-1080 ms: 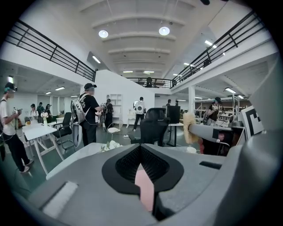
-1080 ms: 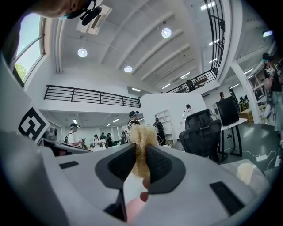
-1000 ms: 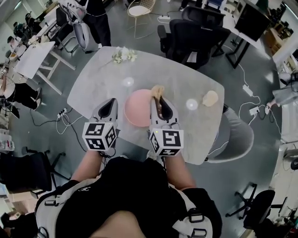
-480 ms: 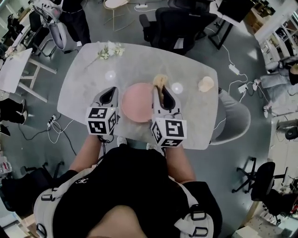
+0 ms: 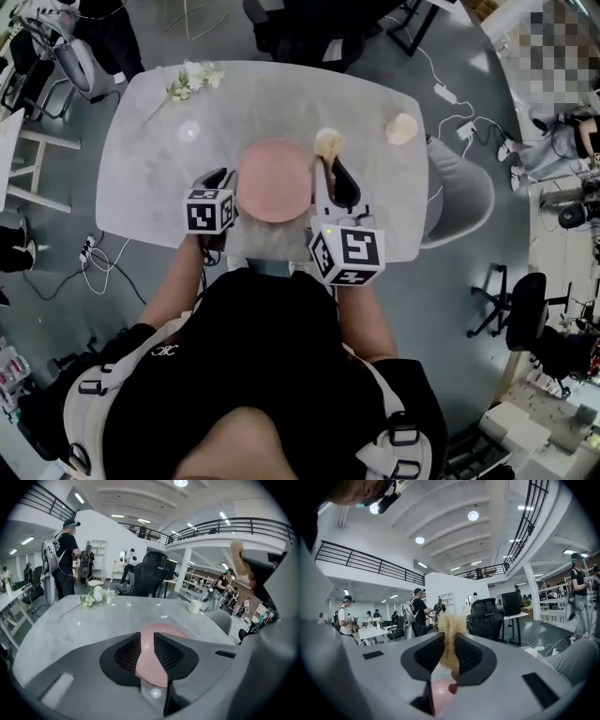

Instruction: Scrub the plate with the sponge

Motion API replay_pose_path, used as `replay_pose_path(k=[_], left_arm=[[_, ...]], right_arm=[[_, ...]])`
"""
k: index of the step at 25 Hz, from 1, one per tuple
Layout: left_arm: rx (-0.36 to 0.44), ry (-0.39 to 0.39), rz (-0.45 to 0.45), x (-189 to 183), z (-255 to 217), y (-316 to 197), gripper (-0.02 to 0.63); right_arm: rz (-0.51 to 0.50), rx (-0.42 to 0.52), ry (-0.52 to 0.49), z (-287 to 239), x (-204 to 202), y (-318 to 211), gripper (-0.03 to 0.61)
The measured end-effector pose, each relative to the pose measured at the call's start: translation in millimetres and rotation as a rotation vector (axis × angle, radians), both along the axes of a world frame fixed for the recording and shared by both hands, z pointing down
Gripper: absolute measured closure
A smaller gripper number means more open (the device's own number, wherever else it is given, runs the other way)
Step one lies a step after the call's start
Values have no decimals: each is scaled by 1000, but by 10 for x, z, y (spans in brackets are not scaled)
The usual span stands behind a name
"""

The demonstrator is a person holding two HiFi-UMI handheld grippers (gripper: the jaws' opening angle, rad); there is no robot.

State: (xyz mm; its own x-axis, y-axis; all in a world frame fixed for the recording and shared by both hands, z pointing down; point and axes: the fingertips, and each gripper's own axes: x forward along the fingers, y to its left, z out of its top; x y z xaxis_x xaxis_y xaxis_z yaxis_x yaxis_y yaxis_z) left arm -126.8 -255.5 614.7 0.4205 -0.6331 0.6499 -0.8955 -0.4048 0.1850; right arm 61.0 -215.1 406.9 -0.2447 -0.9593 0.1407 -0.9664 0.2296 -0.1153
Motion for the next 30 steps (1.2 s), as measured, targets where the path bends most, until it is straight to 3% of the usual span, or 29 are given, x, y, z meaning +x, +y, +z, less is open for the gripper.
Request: replay_pose_path(k=[3, 10, 16, 22, 24, 28, 30], left_arm=[[-97, 10, -6, -2, 333, -24, 534], [-225, -77, -37, -75, 989, -37, 532], [-386, -55, -129, -130, 1455, 5, 528], [-518, 62, -177, -16, 1685, 64, 525], [-570, 110, -198, 24, 1707, 78, 557], [-677, 288, -260, 108, 1698, 113, 592], [-666, 345, -266, 129, 1627, 109, 594]], right_arm=[[37, -13, 16, 51, 100, 53, 506], [120, -44, 33, 132, 376, 214, 506], [151, -44, 35, 123, 501, 248, 506], [167, -44, 32, 130, 607, 237, 506], [169, -44, 29, 133, 636, 219, 506], [165, -34, 22, 119, 654, 189, 506], [155, -30, 20, 121, 631, 164, 506]])
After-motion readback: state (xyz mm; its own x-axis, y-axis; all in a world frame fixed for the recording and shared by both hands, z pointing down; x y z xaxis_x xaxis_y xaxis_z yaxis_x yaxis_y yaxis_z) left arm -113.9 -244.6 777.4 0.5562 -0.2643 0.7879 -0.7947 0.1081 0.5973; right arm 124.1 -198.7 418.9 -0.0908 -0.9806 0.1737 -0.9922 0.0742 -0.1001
